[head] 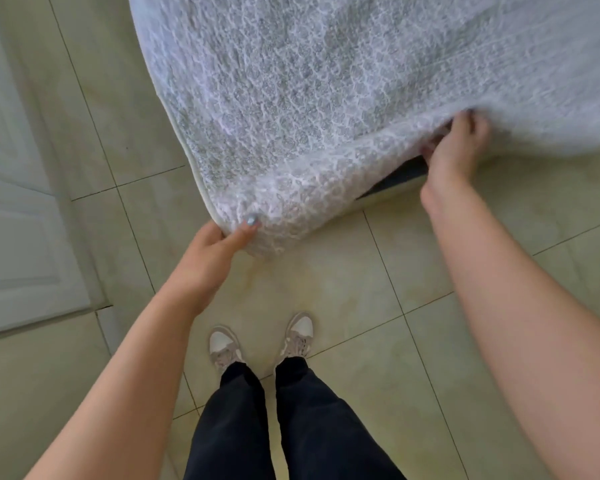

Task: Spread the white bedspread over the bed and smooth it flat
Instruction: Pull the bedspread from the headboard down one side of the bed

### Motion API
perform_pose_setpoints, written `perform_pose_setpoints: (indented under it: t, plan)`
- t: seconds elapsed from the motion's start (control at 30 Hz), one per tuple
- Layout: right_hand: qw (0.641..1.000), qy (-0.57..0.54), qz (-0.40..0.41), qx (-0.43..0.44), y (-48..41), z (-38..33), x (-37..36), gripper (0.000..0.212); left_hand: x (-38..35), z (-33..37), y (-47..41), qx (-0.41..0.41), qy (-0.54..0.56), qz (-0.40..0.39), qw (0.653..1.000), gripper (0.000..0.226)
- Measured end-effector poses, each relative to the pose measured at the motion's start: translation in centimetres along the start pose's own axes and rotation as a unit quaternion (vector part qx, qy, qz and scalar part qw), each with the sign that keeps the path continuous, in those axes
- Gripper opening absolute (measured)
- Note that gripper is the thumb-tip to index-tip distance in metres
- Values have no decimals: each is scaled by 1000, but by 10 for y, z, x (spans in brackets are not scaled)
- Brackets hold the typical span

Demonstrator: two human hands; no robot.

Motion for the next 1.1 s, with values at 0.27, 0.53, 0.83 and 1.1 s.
perform_pose_setpoints:
  t: [0.27,0.53,0.83,1.1]
  plan:
    - [749,514,-307,283,24,-24,-128,79,13,22,-67,7,289,100,952,40]
    - [548,668,-406,298,46,55,-148,106,-19,-4,-82,70,52,58,995,13]
    - [703,573,-249,339,37,38,-124,33,14,-29,-83,89,86,148,981,17]
    - [520,697,-458,185,108,169,-38,32,32,-139,-1,257,95,241,931,9]
Point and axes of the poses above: each hand's wrist, its own y-axis away from the middle knuckle, its own x-axis out of the back of the hand, z = x × y, the point moved 10 cm from there along -y, towards the middle knuckle, and after that the axes turned 10 degrees about y, right-handed, at the moved point
